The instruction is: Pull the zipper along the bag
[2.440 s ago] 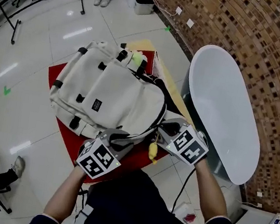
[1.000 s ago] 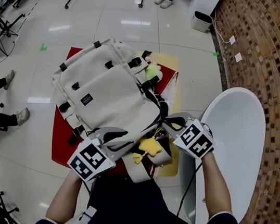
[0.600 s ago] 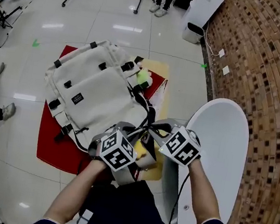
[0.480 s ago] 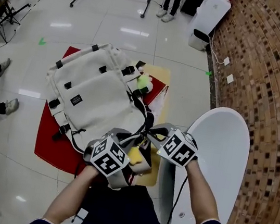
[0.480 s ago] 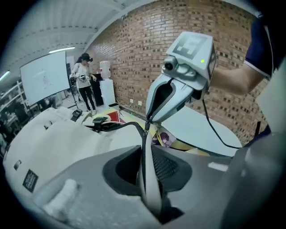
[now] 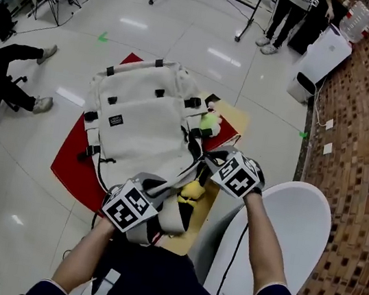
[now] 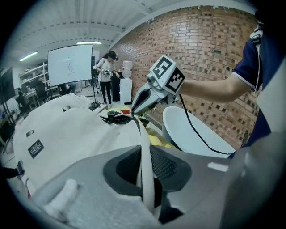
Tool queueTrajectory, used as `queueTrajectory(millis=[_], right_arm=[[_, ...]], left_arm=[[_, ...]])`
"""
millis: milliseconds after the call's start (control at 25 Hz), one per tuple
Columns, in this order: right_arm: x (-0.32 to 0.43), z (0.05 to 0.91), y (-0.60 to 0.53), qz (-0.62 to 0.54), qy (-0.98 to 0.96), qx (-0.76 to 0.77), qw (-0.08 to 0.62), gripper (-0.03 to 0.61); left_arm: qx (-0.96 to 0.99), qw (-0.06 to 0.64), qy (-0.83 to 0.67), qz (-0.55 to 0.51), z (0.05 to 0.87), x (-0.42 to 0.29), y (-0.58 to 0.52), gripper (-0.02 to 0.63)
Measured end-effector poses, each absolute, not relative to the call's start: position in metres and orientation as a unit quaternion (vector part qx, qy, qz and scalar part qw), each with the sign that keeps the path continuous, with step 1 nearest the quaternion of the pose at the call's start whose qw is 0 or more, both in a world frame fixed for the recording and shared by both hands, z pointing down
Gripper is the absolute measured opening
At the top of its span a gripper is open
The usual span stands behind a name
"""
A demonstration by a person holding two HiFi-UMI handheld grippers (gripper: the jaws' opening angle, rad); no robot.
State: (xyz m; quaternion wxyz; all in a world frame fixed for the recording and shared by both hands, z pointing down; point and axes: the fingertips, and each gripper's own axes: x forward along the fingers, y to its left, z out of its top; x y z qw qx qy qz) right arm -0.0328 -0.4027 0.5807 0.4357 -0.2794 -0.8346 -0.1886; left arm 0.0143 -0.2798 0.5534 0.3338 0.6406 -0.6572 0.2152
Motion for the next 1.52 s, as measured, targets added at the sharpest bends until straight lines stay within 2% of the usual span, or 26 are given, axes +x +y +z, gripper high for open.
queueTrajectory(millis=[360, 440, 520, 600, 640, 760, 840, 920, 1040, 1080, 1520], right_arm=[[-0.075, 0.597, -0.409, -0.215, -0.821, -0.293, 0.441, 0.035], [-0.072, 0.592, -0.411, -0.208, -0.826, -0.289, 0.438, 0.038], [-0.066, 0.583, -0.413, -0.191, -0.837, -0.273, 0.435, 0.091], [-0.059, 0.565, -0.413, -0.184, -0.85, -0.251, 0.424, 0.149], [-0.056, 0.552, -0.411, -0.185, -0.859, -0.238, 0.414, 0.153], [-0.054, 0.503, -0.395, -0.172, -0.898, -0.194, 0.356, 0.135], [-0.055, 0.463, -0.375, -0.141, -0.934, -0.156, 0.29, 0.118], [-0.052, 0.422, -0.352, -0.099, -0.965, -0.112, 0.217, 0.11], [-0.039, 0.384, -0.314, -0.054, -0.988, -0.068, 0.131, 0.006], [-0.034, 0.378, -0.302, -0.042, -0.991, -0.06, 0.113, 0.006], [-0.003, 0.348, -0.233, 0.022, -0.999, 0.01, 0.023, 0.005]], left_arm=[[0.622, 0.335, -0.687, 0.167, 0.554, 0.006, -0.275, 0.06], [0.619, 0.336, -0.695, 0.144, 0.552, 0.001, -0.275, 0.078], [0.617, 0.33, -0.705, 0.113, 0.543, -0.005, -0.272, 0.128], [0.618, 0.309, -0.718, 0.087, 0.528, -0.014, -0.269, 0.137], [0.62, 0.293, -0.723, 0.08, 0.519, -0.02, -0.267, 0.137], [0.632, 0.249, -0.732, 0.054, 0.489, -0.037, -0.26, 0.135], [0.646, 0.216, -0.731, 0.035, 0.465, -0.044, -0.254, 0.132], [0.659, 0.18, -0.73, 0.025, 0.442, -0.048, -0.246, 0.073], [0.675, 0.139, -0.725, 0.013, 0.416, -0.05, -0.229, 0.002], [0.681, 0.131, -0.721, 0.006, 0.408, -0.049, -0.223, 0.002], [0.713, 0.103, -0.693, -0.025, 0.368, -0.036, -0.194, 0.002]])
